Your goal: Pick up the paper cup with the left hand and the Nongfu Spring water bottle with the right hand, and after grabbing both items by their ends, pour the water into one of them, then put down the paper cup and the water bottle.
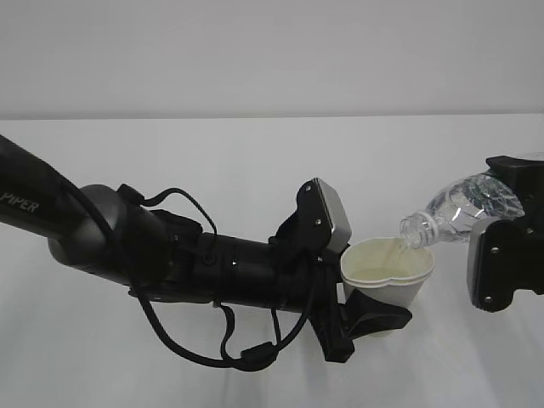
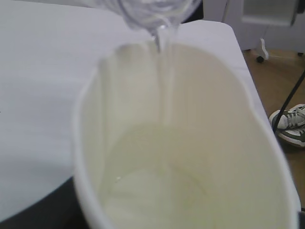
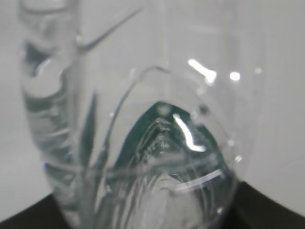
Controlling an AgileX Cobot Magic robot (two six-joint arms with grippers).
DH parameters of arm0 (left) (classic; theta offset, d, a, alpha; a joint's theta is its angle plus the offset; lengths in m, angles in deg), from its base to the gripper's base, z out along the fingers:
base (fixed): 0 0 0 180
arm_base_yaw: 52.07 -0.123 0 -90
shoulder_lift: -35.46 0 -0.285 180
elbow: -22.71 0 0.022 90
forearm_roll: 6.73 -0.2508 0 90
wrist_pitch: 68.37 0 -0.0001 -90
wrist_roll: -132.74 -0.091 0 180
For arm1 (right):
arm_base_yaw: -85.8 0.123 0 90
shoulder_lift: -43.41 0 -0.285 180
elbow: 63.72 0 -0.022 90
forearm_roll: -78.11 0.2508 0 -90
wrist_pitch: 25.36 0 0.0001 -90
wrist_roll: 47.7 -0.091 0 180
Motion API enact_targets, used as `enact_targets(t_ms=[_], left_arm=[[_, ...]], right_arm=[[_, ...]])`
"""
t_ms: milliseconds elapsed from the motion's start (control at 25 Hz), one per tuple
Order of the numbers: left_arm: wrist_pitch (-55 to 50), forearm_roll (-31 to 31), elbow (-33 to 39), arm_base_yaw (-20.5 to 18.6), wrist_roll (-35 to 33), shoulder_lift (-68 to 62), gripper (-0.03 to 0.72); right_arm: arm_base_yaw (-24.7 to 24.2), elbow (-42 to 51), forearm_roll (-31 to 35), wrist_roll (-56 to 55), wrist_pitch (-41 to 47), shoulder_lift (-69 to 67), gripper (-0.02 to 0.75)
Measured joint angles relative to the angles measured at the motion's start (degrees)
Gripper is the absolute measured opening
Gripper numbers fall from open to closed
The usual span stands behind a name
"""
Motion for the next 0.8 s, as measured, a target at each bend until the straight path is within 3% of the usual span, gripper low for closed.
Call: enact_targets(t_ms=[800], left_arm=[[0.0,0.0,0.0,0.0,0.0,0.0,0.422]], right_arm=[[0.0,-0.2,-0.2,1.0,0.0,0.0,0.396]])
